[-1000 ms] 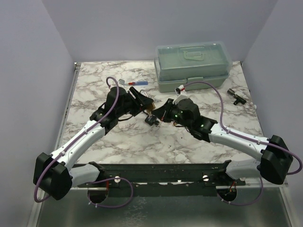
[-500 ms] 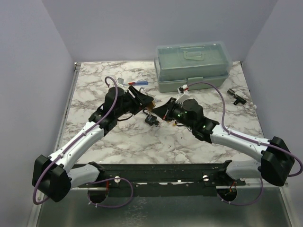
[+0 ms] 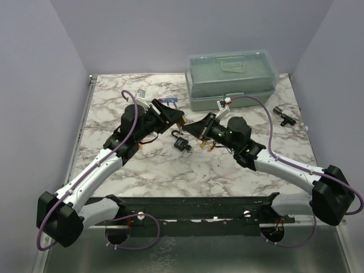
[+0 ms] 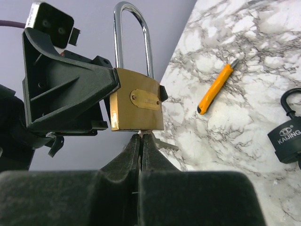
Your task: Unlock with the key
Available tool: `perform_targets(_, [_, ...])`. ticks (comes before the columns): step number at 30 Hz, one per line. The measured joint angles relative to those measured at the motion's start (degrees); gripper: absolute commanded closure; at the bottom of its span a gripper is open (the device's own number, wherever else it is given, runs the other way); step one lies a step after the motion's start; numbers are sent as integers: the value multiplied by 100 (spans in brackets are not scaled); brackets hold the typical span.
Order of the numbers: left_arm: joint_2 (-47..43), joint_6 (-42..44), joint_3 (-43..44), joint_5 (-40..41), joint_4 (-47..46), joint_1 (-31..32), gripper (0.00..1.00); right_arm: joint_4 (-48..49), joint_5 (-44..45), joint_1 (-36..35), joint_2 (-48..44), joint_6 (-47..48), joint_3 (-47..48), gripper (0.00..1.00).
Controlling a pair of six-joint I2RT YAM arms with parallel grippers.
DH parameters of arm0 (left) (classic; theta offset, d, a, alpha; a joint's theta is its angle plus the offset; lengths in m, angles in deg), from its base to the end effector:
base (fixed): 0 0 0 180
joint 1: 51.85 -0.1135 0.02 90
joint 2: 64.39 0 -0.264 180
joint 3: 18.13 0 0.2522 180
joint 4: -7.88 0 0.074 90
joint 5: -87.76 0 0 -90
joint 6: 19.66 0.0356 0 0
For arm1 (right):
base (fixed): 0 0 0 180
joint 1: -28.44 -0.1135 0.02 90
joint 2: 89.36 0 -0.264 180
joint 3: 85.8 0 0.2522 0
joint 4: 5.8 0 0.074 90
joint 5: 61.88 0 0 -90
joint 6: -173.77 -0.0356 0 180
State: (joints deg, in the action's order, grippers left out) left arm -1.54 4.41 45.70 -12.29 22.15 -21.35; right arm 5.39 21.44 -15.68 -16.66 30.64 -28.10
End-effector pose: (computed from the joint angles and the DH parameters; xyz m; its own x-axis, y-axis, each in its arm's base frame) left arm 0.2190 -0.1362 0.3277 -0.6707 -0.6483 -0.3603 0.0827 0.4174 -0.9050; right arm 0.2083 0.2078 0.2930 -0.6484 0.4780 -0.5925 -0.4267 0.4163 0.8029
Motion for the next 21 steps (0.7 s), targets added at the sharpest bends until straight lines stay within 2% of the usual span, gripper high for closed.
perform_targets(21, [-291,63,-188,-173,-564,0,100,879,-922,214,48,-404,-149,100])
